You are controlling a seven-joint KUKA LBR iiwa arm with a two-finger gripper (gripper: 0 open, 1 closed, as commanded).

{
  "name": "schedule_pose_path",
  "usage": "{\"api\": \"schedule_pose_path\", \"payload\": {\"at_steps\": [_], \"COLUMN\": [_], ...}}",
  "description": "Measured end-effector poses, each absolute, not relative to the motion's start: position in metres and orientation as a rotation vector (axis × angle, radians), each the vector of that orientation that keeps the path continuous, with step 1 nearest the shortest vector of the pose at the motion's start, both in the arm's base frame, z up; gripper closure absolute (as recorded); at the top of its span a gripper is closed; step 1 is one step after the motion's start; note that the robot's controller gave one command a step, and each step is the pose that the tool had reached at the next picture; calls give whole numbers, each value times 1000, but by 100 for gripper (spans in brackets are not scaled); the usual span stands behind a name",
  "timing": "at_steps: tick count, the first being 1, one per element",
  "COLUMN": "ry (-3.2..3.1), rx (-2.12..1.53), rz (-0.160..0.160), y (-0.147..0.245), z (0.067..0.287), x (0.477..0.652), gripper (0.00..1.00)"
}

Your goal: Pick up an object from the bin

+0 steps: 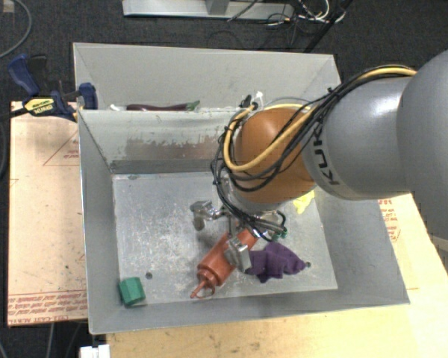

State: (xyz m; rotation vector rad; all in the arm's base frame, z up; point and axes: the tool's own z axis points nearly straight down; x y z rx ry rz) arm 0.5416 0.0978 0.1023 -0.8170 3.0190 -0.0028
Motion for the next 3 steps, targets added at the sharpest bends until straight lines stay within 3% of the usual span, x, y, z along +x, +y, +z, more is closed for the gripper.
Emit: {"api": "schedule_pose_path", "payload": {"at_steps": [1, 2, 3], "ry": [2972, 2823, 2823], "rx": [-983, -1298, -1298], "rz": [-2, -3, -3], "y": [100, 89, 89], "z": [84, 76, 76], "x": [534, 519, 519], "gripper": [0, 100, 100]}}
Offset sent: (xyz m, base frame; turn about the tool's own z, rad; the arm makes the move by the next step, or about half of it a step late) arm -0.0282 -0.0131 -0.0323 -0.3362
